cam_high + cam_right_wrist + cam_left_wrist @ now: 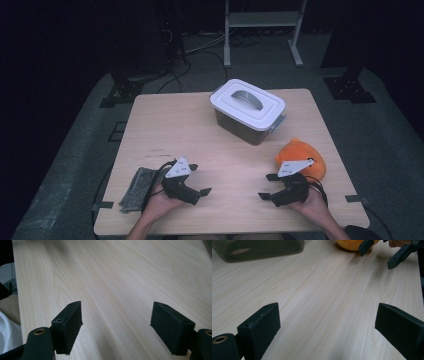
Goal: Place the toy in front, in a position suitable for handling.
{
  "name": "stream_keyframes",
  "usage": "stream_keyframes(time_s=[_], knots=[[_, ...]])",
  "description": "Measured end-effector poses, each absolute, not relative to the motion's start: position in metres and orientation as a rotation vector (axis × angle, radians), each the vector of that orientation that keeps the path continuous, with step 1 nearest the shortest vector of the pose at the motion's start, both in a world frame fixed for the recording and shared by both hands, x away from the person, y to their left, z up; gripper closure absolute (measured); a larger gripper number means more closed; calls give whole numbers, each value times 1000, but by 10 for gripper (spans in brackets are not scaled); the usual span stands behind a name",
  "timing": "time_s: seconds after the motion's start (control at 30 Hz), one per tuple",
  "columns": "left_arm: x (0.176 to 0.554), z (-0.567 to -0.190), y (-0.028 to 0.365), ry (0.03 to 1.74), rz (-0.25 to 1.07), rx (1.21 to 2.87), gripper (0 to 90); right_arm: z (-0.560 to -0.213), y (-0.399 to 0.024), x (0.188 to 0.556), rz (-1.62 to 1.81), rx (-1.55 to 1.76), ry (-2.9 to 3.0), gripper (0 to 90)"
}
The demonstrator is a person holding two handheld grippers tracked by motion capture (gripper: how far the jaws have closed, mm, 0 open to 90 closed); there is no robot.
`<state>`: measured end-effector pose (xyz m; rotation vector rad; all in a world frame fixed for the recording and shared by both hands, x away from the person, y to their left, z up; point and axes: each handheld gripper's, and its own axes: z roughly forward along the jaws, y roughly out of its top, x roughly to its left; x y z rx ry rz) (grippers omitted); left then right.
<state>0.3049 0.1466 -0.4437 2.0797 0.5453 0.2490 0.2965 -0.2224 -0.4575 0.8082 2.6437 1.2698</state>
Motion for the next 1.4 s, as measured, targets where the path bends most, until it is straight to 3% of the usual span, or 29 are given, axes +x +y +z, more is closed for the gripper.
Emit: stream_keyframes(time_s=[0.37,0.77,1.07,1.4], knots=[[305,-444,150,558,259,2080,55,-447,-226,295,1338,815,2580,230],[305,-442,154,568,278,2078,54,-412,-236,302,1295,764,2517,224],[303,-440,157,568,290,2073,54,-383,-265,315,1263,798,2425,224],[302,-438,159,568,292,2066,55,-380,-296,327,1171,892,2381,229]])
